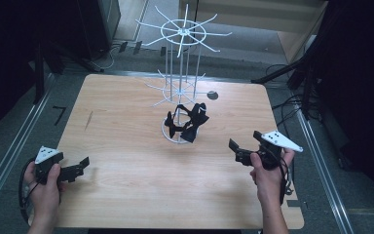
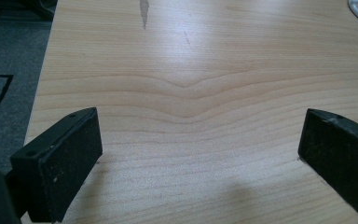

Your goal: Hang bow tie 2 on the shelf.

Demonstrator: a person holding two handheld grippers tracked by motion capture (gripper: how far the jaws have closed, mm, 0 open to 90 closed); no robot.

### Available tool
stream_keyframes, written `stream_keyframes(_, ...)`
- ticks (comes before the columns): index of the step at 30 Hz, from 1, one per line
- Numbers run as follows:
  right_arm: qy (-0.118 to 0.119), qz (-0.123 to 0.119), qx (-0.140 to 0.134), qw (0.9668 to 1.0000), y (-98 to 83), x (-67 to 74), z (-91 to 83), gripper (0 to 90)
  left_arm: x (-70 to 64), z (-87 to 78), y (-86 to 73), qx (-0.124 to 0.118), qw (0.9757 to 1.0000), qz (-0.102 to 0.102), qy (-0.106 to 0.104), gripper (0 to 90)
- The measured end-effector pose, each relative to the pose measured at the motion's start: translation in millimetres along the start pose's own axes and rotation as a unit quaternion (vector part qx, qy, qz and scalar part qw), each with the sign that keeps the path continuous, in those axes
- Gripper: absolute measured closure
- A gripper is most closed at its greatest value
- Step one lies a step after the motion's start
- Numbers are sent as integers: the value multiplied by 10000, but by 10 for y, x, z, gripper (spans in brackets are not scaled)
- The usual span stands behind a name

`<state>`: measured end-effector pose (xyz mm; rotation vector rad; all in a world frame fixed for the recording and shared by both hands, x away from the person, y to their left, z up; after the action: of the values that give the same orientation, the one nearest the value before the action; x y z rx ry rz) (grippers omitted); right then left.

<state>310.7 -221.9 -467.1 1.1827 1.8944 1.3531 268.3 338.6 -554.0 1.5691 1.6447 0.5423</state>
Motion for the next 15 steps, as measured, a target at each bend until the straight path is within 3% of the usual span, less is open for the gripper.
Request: stream_keyframes(15,-216,147,262,9993,-408,-174,-51,15,-3,-2,-3,-11,10000,4,9,0)
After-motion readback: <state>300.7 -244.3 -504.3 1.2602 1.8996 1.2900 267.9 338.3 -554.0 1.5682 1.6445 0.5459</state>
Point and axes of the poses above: each handheld gripper's, and its own axes: z roughly forward along the jaws, y roughly out of its top, x roughly to its left, the point moved 5 cm from there along z, roughly forward along the jaws, and after that the axes turned 8 degrees about -z, right-handed, at the moved point
